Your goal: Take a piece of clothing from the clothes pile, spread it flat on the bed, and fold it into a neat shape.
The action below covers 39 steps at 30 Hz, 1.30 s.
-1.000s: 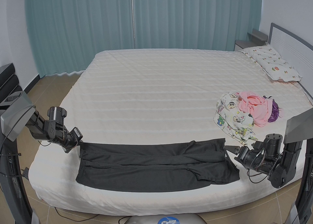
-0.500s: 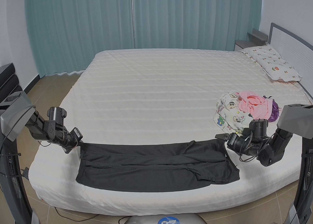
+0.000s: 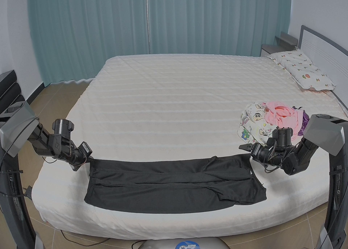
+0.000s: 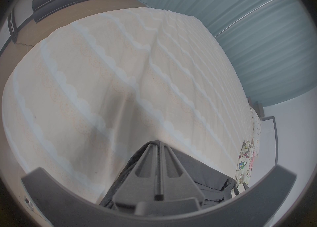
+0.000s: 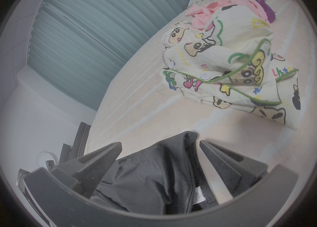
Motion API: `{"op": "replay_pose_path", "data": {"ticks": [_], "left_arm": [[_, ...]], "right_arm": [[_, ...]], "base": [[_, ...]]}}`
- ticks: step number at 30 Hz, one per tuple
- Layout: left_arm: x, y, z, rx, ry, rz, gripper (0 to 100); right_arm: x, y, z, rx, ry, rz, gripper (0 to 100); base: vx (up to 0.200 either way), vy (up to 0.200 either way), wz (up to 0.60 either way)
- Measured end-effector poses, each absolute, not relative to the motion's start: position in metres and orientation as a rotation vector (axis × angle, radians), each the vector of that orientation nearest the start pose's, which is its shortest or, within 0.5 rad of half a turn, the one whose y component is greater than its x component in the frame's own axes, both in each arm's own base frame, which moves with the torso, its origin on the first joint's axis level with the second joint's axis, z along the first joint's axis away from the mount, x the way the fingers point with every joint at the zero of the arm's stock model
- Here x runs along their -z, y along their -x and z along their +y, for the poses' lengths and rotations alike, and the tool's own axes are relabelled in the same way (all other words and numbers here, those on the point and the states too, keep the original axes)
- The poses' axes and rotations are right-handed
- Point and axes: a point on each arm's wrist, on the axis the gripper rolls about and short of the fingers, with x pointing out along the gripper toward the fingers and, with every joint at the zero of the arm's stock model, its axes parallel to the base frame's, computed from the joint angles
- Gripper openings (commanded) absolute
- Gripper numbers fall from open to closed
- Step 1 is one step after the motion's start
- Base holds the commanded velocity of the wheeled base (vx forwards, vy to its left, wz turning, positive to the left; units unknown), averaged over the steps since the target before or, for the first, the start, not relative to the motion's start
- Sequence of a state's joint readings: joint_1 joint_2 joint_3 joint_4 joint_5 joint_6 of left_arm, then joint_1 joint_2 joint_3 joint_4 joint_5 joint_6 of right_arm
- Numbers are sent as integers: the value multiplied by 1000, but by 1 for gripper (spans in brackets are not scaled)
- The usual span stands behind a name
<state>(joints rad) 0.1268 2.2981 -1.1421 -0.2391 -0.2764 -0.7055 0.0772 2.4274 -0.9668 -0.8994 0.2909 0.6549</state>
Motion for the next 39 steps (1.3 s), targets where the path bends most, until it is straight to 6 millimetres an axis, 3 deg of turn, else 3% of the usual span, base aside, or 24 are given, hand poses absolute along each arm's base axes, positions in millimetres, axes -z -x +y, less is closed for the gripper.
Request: {"op": "replay_pose_path", "data": {"ticks": [20, 21, 39], "left_arm": [[-14, -399, 46, -187, 841, 915, 0], [-14, -399, 46, -187, 841, 915, 0], [-16, -401, 49, -202, 868, 902, 0]], "right_arm": [[38, -423, 43, -171, -691, 663, 100], [39, -423, 43, -170, -691, 663, 0], [41, -423, 28, -114, -706, 648, 0]], "base": [[0, 0, 0], [0, 0, 0], [0, 0, 0]]}}
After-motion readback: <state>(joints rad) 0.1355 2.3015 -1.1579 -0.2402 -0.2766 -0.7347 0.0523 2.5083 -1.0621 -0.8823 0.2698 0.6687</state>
